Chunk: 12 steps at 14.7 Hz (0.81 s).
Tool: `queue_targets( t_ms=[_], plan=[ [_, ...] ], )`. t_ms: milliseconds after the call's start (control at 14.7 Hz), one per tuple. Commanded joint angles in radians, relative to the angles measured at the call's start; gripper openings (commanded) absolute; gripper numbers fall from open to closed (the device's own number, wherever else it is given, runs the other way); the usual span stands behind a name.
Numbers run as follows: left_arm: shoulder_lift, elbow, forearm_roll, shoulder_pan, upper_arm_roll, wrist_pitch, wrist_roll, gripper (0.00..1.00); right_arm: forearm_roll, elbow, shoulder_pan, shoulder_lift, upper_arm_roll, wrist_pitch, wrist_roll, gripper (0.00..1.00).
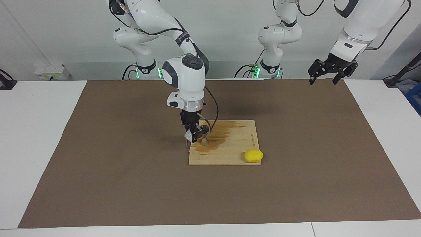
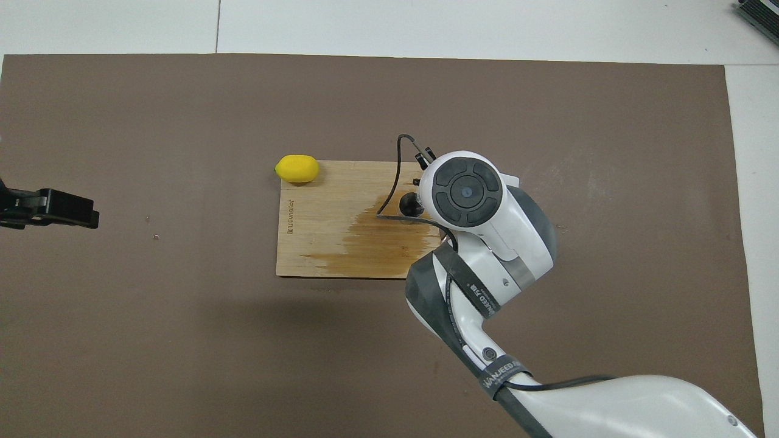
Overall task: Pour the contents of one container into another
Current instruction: 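Tilt the glass cup with the right gripper over the metal cup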
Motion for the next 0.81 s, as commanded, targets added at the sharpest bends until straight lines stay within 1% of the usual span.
queue_targets(
  t_ms=[0,136,746],
  plan=[
    [-0.032,-0.04,-0.012,0.002,0.004,0.03,-0.007,1.0,-0.029,0.002,0.005,0.003,0.002,-0.013,0.03,0.0],
    [-0.031,-0.043,-0.013,0.005,0.004,0.077,-0.043,1.0,-0.03,0.002,0.005,0.003,0.002,-0.013,0.03,0.0],
    [-0.031,-0.042,-0.013,0.002,0.001,0.065,-0.051,1.0,-0.017,0.012,0.01,0.005,0.006,-0.01,0.03,0.0]
  ],
)
